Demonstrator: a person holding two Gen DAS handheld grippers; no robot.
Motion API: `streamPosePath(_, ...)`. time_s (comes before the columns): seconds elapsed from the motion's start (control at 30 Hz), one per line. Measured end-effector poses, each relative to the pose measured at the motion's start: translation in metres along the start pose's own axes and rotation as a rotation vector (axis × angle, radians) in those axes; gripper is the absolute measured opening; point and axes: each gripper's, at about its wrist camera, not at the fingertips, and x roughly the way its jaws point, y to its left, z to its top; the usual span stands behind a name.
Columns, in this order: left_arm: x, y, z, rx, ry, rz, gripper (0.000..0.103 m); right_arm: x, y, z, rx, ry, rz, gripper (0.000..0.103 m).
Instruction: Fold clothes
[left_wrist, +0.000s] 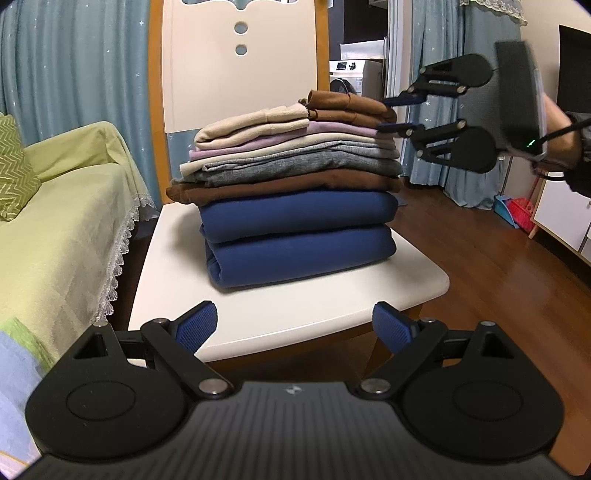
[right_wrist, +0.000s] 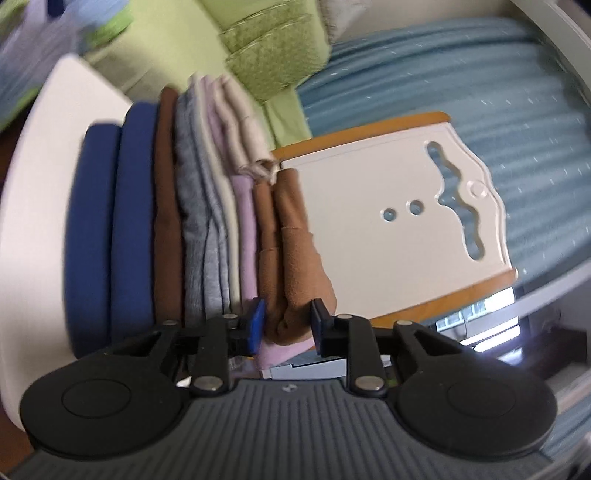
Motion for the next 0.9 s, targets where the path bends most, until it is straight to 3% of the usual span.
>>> streamPosePath(0.13,0.002,0.000,0.004,-0.003,-0.009,0.002,0.093,-0.011,-0.038,0.006,0.345,-0.086,0.021,0.022)
streamPosePath(0.23,0.002,-0.001,0.006,0.003,-0.008,0.000,0.093,0.005,-0.074,-0.005,0.740,-0.098,0.093,0.022)
streamPosePath(0.3,0.002,0.000,0.005,0.001,-0.004,0.002,0.093,0.024,-0.089,-0.016,0.977,-0.089,0.121,0.033)
streamPosePath(0.4,0.001,0.003,0.002,-0.008,0.006,0.012,0.093,0.044,-0.084,-0.029,1.135,-0.059,0.124,0.037)
streamPosePath(0.57,0.001,0.009,-0.001,-0.020,0.028,0.025,0.093,0.046,-0.034,-0.035,1.066,-0.057,0.105,0.039)
streamPosePath(0.67,0.000,0.008,0.001,-0.014,0.028,0.021,0.093,0.041,-0.022,-0.048,1.089,-0.060,0.102,0.039)
streamPosePath(0.9,-0.009,0.000,0.015,0.014,-0.014,0.024,0.093,0.043,-0.035,-0.043,1.063,-0.057,0.119,0.040)
